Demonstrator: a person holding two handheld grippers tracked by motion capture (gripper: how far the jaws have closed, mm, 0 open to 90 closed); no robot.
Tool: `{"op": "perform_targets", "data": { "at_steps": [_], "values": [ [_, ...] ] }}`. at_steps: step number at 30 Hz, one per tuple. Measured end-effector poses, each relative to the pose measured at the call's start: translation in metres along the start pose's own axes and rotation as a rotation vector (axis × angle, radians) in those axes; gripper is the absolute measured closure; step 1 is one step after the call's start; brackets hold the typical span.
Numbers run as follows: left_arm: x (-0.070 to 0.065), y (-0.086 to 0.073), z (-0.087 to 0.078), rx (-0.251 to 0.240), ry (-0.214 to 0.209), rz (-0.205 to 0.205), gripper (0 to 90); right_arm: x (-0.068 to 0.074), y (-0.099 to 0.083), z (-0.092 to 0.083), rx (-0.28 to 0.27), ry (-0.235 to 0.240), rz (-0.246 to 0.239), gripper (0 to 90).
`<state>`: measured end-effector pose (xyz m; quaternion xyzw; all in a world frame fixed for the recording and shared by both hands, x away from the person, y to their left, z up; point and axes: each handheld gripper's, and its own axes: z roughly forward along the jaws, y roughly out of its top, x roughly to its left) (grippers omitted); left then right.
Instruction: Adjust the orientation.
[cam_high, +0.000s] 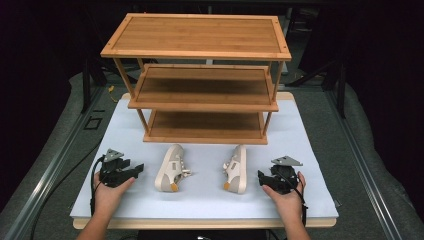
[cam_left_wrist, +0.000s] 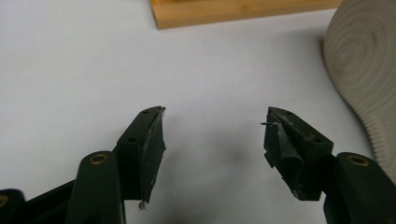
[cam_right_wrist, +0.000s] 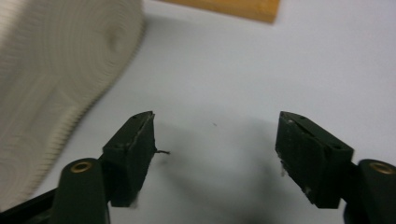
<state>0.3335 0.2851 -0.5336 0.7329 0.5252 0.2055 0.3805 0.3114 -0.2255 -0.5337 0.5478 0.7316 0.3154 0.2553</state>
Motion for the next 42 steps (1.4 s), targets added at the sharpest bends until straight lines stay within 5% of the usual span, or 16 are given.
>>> {"op": "perform_targets", "data": {
  "at_steps": [2, 7, 8, 9, 10, 13, 18, 24, 42],
  "values": [
    [-0.004, 0.001, -0.005, -0.018, -0.010, 0.016, 40.7, 0.004, 0.001, -0.006, -0.048, 0.063, -0.021, 32.2],
    [-0.013, 0.004, -0.009, -0.038, -0.057, 0.042, 43.2, 0.016, 0.005, -0.021, -0.128, 0.107, -0.015, 43.2],
    [-0.016, 0.005, -0.010, -0.044, -0.054, 0.052, 43.2, 0.020, 0.006, -0.024, -0.127, 0.052, -0.022, 44.4],
    [-0.018, 0.006, -0.011, -0.052, -0.053, 0.062, 43.2, 0.020, 0.006, -0.025, -0.153, 0.090, -0.038, 45.7],
    [-0.018, 0.006, -0.011, -0.052, -0.053, 0.062, 43.2, 0.023, 0.007, -0.029, -0.152, 0.039, -0.044, 46.5],
    [-0.026, 0.007, -0.016, -0.062, -0.081, 0.074, 43.2, 0.027, 0.008, -0.033, -0.176, 0.050, -0.067, 47.2],
    [-0.034, 0.009, -0.024, -0.088, -0.106, 0.079, 45.0, 0.034, 0.010, -0.033, -0.149, 0.089, -0.080, 47.0],
    [-0.042, 0.012, -0.028, -0.090, -0.148, 0.084, 49.4, 0.039, 0.008, -0.032, -0.155, 0.078, -0.116, 49.4],
    [-0.064, 0.016, -0.036, -0.080, -0.219, 0.132, 58.6, 0.034, 0.007, -0.029, -0.155, 0.087, -0.062, 47.8]
  ]
}}
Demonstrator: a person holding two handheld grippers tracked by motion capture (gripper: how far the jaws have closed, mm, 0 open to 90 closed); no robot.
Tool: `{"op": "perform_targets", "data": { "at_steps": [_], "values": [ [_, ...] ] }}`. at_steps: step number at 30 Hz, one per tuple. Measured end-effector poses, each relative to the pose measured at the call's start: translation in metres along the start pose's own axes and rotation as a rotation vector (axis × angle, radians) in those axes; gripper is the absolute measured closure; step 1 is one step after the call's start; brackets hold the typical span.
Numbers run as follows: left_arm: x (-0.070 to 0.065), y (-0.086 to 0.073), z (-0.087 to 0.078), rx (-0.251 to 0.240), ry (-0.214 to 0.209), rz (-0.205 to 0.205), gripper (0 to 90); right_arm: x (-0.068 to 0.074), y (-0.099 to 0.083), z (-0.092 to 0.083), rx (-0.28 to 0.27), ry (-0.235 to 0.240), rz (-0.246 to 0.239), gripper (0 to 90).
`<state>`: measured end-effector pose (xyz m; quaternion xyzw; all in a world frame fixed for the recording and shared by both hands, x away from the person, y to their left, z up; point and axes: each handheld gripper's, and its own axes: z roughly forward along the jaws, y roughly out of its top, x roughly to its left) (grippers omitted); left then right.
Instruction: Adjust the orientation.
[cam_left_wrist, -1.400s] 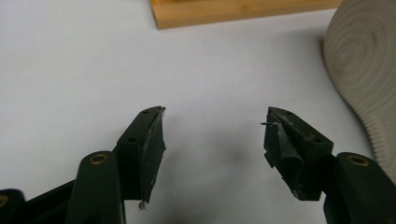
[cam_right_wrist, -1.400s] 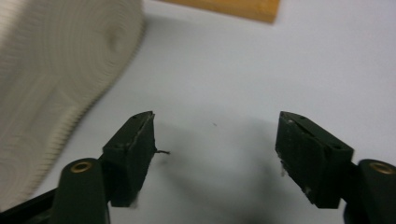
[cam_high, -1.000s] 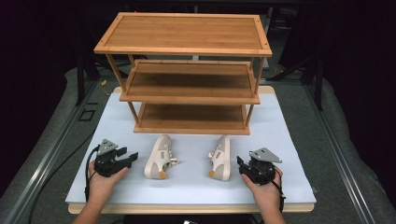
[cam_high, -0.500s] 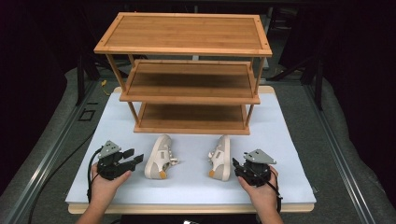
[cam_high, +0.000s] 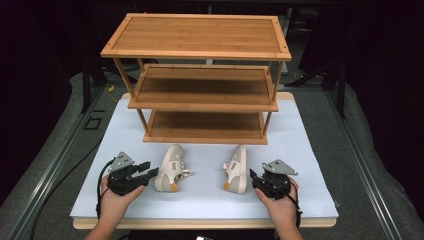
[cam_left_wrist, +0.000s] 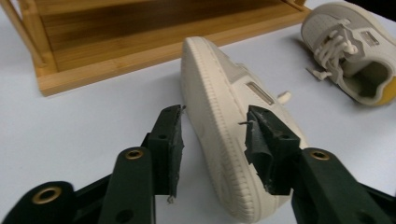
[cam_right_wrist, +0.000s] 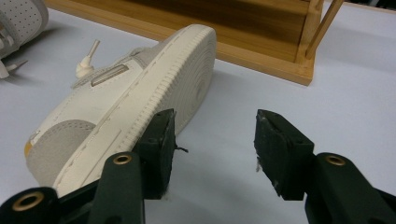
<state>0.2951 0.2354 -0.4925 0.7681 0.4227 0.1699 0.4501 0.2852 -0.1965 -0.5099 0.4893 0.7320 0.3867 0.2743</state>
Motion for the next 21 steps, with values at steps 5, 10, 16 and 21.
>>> {"op": "perform_targets", "data": {
  "at_steps": [5, 10, 16, 21],
  "values": [
    [-0.007, 0.000, 0.002, 0.023, -0.011, 0.033, 70.0, -0.002, -0.001, 0.000, 0.001, -0.008, 0.001, 48.5],
    [-0.010, 0.000, 0.005, 0.052, -0.030, 0.053, 79.5, -0.003, -0.001, 0.001, 0.005, -0.011, 0.006, 49.0],
    [-0.014, -0.001, 0.008, 0.069, -0.018, 0.074, 87.8, -0.004, -0.002, 0.001, 0.008, -0.006, 0.016, 49.5],
    [-0.013, -0.001, 0.007, 0.074, -0.019, 0.071, 88.8, -0.005, -0.002, 0.002, 0.011, -0.003, 0.026, 49.6]
  ]
}}
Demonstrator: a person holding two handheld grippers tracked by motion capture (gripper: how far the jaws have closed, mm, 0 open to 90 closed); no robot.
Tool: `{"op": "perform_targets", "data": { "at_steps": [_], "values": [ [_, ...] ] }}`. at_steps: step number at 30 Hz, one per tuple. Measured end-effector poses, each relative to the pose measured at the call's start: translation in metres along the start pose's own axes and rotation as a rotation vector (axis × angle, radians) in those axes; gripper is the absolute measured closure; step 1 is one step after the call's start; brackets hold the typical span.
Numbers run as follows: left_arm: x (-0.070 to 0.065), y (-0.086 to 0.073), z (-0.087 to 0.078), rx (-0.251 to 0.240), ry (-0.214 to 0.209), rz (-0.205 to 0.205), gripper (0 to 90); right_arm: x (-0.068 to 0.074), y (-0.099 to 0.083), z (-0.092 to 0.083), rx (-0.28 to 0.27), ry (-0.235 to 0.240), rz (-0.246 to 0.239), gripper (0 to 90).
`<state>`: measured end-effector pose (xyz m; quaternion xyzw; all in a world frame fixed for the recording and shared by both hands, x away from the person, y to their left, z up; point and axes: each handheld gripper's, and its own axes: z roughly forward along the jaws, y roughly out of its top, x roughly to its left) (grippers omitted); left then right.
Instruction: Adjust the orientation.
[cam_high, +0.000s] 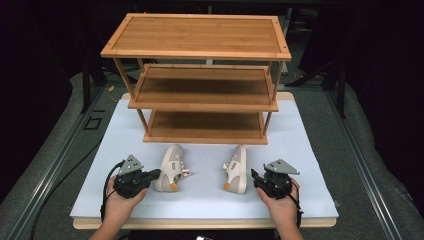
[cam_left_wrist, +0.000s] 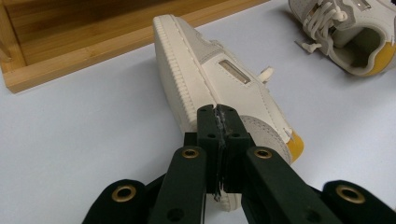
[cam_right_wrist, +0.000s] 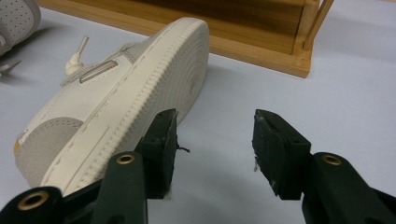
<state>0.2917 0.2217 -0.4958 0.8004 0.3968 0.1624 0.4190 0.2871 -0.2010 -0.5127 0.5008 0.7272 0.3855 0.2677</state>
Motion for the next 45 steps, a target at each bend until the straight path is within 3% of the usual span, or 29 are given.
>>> {"op": "perform_targets", "data": {
  "at_steps": [5, 9, 12, 16, 23, 24, 30, 31, 36, 40, 45],
  "values": [
    [0.003, -0.001, -0.001, 0.002, 0.011, -0.006, 89.2, -0.001, 0.000, -0.001, -0.006, 0.003, 0.006, 49.6],
    [0.006, -0.003, -0.004, 0.000, 0.043, -0.008, 89.4, -0.001, 0.000, -0.001, -0.010, 0.001, 0.012, 49.7],
    [0.011, -0.010, -0.006, 0.013, 0.113, -0.014, 89.6, -0.003, 0.000, -0.003, -0.016, -0.010, 0.014, 50.5],
    [0.023, -0.015, -0.006, 0.022, 0.113, -0.055, 89.5, -0.004, 0.000, -0.002, -0.019, -0.006, 0.024, 51.4],
    [0.031, -0.020, 0.000, 0.076, 0.122, -0.080, 89.3, -0.004, 0.000, -0.003, -0.022, -0.005, 0.029, 52.8],
    [0.033, -0.021, 0.000, 0.069, 0.105, -0.106, 88.8, -0.004, 0.000, -0.003, -0.024, -0.010, 0.028, 54.6],
    [0.034, -0.020, -0.001, 0.065, 0.114, -0.112, 85.4, -0.003, 0.001, -0.007, -0.043, 0.007, 0.032, 69.2],
    [0.034, -0.020, -0.002, 0.054, 0.116, -0.121, 82.6, -0.002, 0.002, -0.009, -0.056, 0.021, 0.034, 76.0],
    [0.037, -0.020, -0.003, 0.030, 0.128, -0.147, 73.4, 0.007, 0.007, -0.016, -0.082, 0.047, -0.001, 87.8],
    [0.041, -0.021, -0.004, 0.007, 0.124, -0.181, 63.6, 0.019, 0.009, -0.015, -0.080, 0.094, -0.048, 89.9],
    [0.045, -0.024, -0.004, -0.020, 0.124, -0.220, 53.7, 0.028, 0.009, -0.010, -0.057, 0.109, -0.083, 89.7]
  ]
}}
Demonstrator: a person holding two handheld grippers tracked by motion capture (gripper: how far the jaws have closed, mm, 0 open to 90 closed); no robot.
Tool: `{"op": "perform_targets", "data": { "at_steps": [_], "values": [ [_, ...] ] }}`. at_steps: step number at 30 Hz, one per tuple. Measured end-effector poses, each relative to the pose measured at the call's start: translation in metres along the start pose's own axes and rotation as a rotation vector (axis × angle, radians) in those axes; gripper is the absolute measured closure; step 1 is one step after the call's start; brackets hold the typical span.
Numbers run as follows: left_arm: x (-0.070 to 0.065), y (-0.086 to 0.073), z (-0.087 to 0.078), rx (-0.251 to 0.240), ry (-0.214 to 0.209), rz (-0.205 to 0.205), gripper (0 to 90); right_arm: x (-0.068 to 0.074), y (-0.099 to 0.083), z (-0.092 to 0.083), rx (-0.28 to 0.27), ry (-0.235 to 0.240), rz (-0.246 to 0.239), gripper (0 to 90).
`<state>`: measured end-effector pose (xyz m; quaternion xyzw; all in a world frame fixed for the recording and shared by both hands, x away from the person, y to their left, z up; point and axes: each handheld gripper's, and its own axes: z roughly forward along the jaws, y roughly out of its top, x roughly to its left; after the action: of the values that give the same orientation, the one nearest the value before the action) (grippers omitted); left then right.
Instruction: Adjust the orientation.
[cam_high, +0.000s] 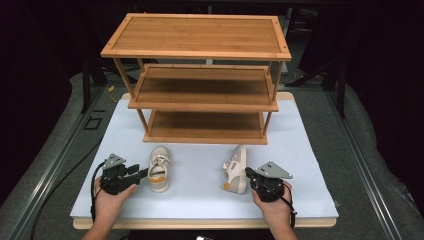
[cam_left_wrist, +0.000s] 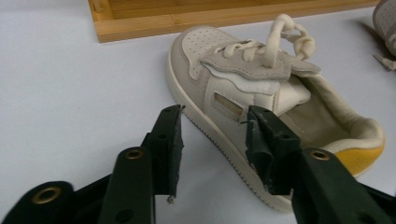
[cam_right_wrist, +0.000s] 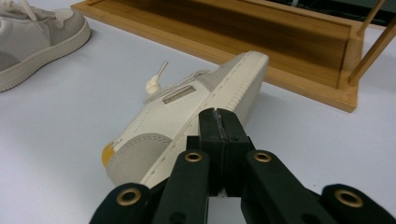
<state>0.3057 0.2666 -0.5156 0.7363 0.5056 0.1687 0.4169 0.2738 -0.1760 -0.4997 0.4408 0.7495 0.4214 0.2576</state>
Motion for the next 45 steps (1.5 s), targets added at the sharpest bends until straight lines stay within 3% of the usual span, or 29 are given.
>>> {"op": "perform_targets", "data": {
  "at_steps": [6, 7, 19, 22, 30, 32, 33, 37, 45],
  "values": [
    [0.002, -0.001, 0.000, -0.007, -0.010, -0.022, 51.6, 0.001, -0.002, 0.003, 0.013, 0.012, 0.010, 88.6],
    [0.002, -0.001, 0.000, -0.007, -0.010, -0.024, 51.6, 0.000, -0.002, 0.004, 0.004, 0.038, 0.010, 88.7],
    [0.003, 0.000, -0.001, -0.011, -0.016, -0.026, 51.2, -0.006, -0.004, 0.001, 0.032, 0.015, 0.038, 88.5],
    [0.003, 0.000, -0.002, -0.020, -0.019, -0.028, 51.1, -0.011, -0.005, 0.000, 0.035, 0.013, 0.076, 88.1],
    [0.002, 0.000, -0.003, -0.028, -0.021, -0.030, 51.1, -0.022, -0.009, -0.001, 0.071, -0.053, 0.113, 88.5],
    [0.002, 0.001, -0.003, -0.030, -0.021, -0.030, 51.1, -0.027, -0.011, 0.000, 0.073, -0.049, 0.129, 88.5],
    [0.002, 0.001, -0.003, -0.029, -0.021, -0.029, 51.1, -0.028, -0.012, 0.001, 0.082, -0.071, 0.136, 88.6],
    [0.002, 0.001, -0.003, -0.030, -0.022, -0.031, 51.2, -0.037, -0.016, 0.004, 0.080, -0.059, 0.155, 88.7],
    [0.002, 0.001, -0.003, -0.033, -0.020, -0.028, 51.2, -0.058, -0.029, 0.012, 0.125, -0.063, 0.261, 86.7]
  ]
}}
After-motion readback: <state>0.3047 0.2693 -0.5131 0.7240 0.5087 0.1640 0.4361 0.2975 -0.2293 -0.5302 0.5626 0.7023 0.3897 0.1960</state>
